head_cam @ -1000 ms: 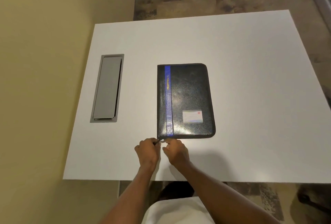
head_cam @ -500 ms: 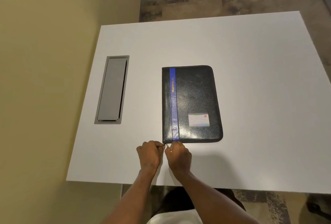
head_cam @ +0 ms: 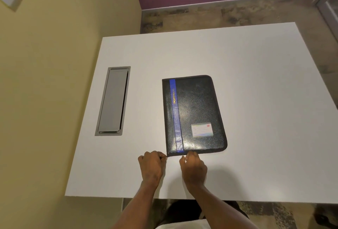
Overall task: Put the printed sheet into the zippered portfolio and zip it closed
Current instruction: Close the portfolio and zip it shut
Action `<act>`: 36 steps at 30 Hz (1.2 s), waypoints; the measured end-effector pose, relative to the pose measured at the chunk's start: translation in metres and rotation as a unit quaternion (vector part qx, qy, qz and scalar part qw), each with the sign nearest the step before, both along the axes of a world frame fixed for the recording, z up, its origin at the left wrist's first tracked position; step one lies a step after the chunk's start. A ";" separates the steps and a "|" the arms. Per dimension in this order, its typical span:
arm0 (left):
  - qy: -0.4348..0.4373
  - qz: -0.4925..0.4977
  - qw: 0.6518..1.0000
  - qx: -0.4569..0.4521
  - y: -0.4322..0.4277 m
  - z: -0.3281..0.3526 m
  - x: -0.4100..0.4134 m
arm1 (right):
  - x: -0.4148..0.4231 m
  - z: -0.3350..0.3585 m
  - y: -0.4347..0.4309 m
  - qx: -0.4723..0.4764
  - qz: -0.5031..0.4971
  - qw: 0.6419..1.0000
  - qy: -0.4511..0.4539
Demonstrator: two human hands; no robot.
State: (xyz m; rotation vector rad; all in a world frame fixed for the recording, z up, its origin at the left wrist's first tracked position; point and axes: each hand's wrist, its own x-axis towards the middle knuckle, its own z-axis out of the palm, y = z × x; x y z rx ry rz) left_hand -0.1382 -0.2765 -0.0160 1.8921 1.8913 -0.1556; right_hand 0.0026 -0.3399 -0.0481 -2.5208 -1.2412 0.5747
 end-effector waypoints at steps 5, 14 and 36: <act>-0.016 -0.010 1.000 -0.013 -0.008 0.006 0.012 | 0.001 -0.002 -0.003 -0.003 -0.020 1.000 0.015; -0.037 -0.013 0.999 0.004 -0.009 0.009 0.007 | 0.018 0.004 -0.003 -0.012 -0.031 0.998 0.051; -0.164 0.103 0.981 -0.024 -0.020 0.001 0.042 | 0.033 -0.008 -0.028 0.151 0.077 0.983 0.066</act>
